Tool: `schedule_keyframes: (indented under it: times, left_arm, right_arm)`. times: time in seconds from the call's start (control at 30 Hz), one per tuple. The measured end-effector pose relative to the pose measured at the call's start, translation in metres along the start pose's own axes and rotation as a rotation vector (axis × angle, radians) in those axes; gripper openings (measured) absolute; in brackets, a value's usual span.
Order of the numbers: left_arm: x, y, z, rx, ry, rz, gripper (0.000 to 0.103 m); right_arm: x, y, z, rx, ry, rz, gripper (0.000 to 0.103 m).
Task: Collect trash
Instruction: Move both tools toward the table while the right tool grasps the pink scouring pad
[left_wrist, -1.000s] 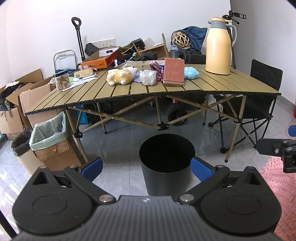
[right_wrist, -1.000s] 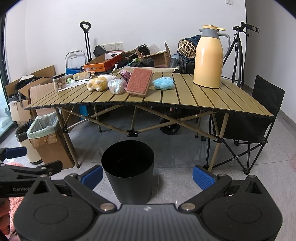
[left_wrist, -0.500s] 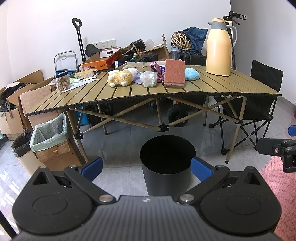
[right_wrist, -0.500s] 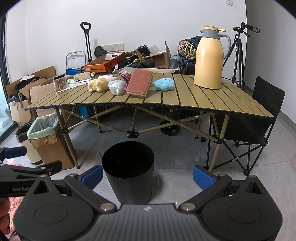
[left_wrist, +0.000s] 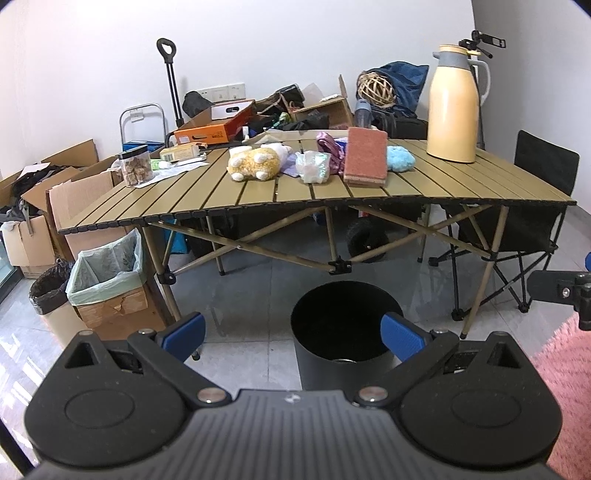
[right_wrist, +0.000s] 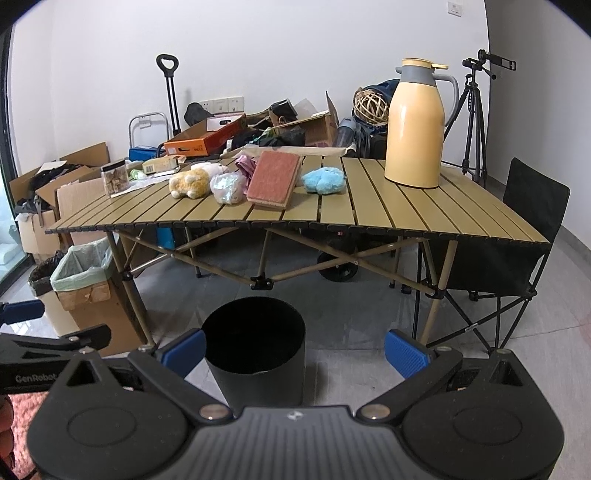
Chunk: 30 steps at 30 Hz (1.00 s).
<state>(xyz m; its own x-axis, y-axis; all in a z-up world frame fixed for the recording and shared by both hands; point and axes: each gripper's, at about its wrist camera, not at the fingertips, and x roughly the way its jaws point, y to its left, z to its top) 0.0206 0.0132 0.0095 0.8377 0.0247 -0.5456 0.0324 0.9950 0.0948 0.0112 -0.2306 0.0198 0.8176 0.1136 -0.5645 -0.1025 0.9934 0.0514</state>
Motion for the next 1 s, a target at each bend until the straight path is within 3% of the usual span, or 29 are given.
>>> schedule_keyframes:
  times: [0.53, 1.0]
  left_arm:
    - [0.048, 0.010, 0.035, -0.020, -0.049, 0.006, 0.103]
    - [0.120, 0.015, 0.087, -0.039, -0.078, 0.057, 0.103]
  right_arm:
    - [0.059, -0.014, 0.032, 0.036, -0.035, 0.031, 0.103]
    - [0.131, -0.014, 0.084, 0.048, -0.104, 0.034, 0.103]
